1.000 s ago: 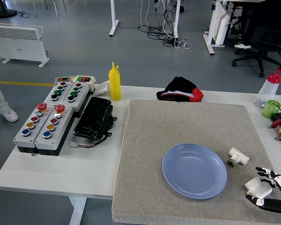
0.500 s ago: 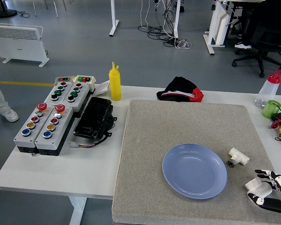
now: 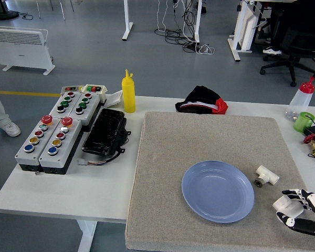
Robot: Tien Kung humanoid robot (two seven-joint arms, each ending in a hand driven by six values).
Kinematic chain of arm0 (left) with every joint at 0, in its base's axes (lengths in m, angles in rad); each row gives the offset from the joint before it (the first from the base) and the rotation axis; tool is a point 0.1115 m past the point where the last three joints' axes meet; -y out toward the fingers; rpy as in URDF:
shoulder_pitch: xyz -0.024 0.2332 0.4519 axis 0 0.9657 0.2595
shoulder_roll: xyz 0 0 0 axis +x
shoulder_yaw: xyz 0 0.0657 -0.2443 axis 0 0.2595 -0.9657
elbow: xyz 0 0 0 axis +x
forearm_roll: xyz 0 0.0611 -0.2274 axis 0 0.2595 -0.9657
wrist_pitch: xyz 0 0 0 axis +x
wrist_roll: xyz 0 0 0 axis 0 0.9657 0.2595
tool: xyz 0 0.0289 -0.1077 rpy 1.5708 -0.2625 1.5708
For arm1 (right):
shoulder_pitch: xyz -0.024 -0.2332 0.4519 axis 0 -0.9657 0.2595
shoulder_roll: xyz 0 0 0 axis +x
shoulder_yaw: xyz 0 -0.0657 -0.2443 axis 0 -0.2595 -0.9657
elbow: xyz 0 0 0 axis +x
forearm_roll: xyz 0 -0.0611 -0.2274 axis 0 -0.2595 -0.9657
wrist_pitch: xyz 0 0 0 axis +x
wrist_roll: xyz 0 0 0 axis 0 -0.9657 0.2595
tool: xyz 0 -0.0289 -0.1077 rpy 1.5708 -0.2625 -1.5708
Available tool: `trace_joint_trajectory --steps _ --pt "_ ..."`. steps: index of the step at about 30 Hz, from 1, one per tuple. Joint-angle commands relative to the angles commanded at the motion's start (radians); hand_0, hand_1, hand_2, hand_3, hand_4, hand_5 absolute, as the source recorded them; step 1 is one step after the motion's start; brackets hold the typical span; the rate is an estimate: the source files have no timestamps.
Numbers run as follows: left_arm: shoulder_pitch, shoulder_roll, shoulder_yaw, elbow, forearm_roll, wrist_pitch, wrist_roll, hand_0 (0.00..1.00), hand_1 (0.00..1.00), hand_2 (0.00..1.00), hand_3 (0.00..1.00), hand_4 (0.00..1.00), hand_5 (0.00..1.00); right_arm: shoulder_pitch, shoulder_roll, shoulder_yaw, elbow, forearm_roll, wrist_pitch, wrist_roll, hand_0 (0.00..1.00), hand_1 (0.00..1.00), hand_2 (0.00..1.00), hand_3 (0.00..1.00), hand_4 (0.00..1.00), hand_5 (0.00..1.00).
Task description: Pick pipe place plate twice
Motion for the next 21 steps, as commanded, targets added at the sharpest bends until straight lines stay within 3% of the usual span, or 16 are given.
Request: trace_joint_trajectory --steps 13,21 --pt "0.003 0.000 0.003 0.000 -0.005 0.001 0.000 0.612 0.613 0.719 0.744 0.549 0.998 0.059 -0.007 -0.078 0.109 0.025 -0.082 0.051 0.320 0.465 0.544 0.656 0.631 0.094" --pt "0.000 0.001 0.006 0.000 -0.006 0.001 -0.001 0.612 0.611 0.718 0.739 0.550 0.998 0.123 0.013 -0.210 0.085 0.023 -0.086 0.065 0.344 0.483 0.548 0.657 0.639 0.104"
